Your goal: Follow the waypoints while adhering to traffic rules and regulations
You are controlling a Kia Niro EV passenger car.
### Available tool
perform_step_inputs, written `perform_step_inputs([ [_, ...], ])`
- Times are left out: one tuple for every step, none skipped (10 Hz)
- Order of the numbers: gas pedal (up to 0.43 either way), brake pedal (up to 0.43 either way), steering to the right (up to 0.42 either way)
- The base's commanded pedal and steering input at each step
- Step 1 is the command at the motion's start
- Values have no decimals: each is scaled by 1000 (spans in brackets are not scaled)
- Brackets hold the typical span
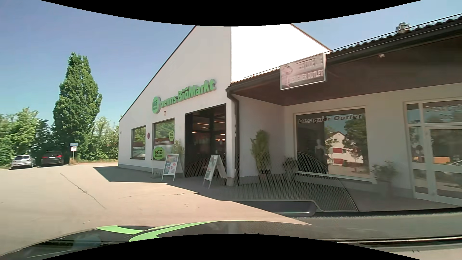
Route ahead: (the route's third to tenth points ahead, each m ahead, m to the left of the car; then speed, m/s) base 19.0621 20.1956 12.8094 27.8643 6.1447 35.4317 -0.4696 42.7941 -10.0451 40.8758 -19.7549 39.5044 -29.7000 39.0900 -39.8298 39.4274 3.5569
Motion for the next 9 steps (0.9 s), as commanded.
perform_step_inputs([
  [177, 0, -587],
  [189, 0, -572],
  [189, 0, -546],
  [189, 0, -520],
  [189, 0, -497],
  [189, 0, -466],
  [189, 0, -438],
  [189, 0, -413],
  [189, 0, -386],
])
